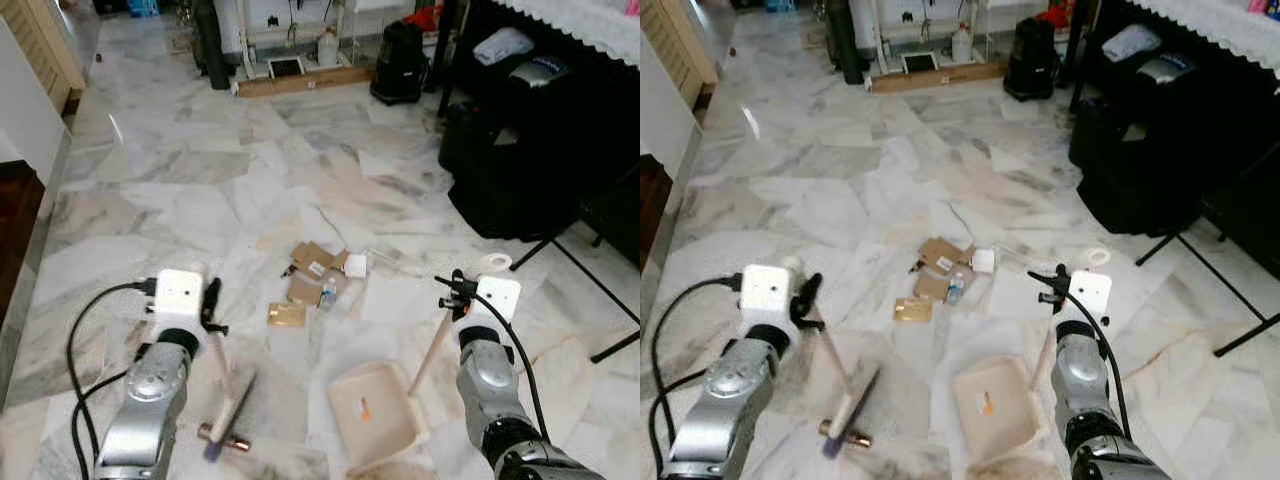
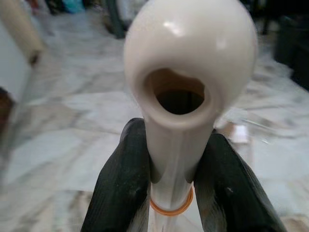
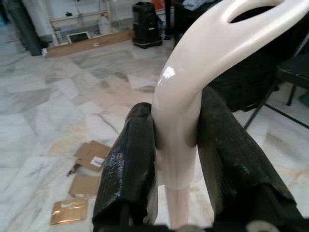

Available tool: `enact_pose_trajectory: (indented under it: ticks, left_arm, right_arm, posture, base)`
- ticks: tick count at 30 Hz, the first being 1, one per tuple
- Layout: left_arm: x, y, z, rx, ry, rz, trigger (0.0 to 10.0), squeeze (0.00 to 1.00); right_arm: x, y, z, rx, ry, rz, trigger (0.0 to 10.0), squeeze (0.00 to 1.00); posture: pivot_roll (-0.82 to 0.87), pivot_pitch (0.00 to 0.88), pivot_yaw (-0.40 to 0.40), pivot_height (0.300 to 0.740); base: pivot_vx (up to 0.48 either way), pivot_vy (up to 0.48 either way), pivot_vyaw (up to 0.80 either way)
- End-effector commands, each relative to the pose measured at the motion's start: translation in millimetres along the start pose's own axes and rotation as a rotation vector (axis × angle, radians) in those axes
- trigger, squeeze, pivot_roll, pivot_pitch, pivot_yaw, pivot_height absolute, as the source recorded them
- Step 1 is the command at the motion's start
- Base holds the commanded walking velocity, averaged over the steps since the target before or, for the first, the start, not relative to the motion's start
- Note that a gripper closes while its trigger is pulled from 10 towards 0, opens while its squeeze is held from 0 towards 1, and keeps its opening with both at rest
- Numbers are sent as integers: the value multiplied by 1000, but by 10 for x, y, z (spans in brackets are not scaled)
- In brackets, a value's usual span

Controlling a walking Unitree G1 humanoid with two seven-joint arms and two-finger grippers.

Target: Sweep floor

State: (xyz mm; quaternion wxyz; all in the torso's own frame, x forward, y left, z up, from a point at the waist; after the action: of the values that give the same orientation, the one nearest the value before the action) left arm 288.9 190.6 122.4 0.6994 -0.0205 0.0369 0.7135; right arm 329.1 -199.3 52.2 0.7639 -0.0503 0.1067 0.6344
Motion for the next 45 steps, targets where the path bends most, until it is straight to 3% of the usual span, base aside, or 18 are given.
enact_pose_trajectory:
  ticks: [1,9,13,20,34,41,45]
  left_arm:
    - [60,16,191,-94,-73,38,10000,0]
    - [300,55,46,-2,-193,163,10000,0]
    - [361,60,-152,113,-221,179,10000,0]
    - [286,15,-260,119,-125,157,10000,0]
    - [291,-86,-174,40,-94,190,10000,0]
    - [94,-63,-233,47,98,42,10000,0]
    - [106,-43,-241,39,160,52,10000,0]
  right_arm:
    - [32,-24,55,-21,-5,13,10000,0]
    - [57,-21,54,-20,-3,27,10000,0]
    - [71,-23,56,-19,-2,37,10000,0]
    - [88,-40,83,-27,7,49,10000,0]
    - [68,-35,97,-46,21,35,10000,0]
    - [-40,-20,72,-43,63,-52,10000,0]
    - [-70,6,40,-39,101,-82,10000,0]
  posture:
    - [163,89,17,740]
    - [162,86,15,740]
    - [162,85,14,740]
    - [156,93,12,740]
    - [151,122,9,740]
    - [163,135,7,740]
    - [170,144,6,740]
  base:
    - [0,0,0]
    - [0,0,0]
    - [0,0,0]
    - [0,0,0]
    - [0,0,0]
    - [0,0,0]
    - [0,0,0]
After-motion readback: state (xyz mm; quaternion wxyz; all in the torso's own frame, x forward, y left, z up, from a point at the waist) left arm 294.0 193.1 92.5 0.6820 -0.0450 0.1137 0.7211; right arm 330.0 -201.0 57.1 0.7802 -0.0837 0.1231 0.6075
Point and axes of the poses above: a point about 5 cm out from each wrist's last joint towards the gripper, its own y axis pointing back from the gripper into the wrist, its own z axis along the axis of the wrist's last joint, x = y × z, the point moved 1 cm from there along -y, pointing out of the wrist towards the gripper, and after that the axes turned 14 degrees about y, right-handed, at the moved point
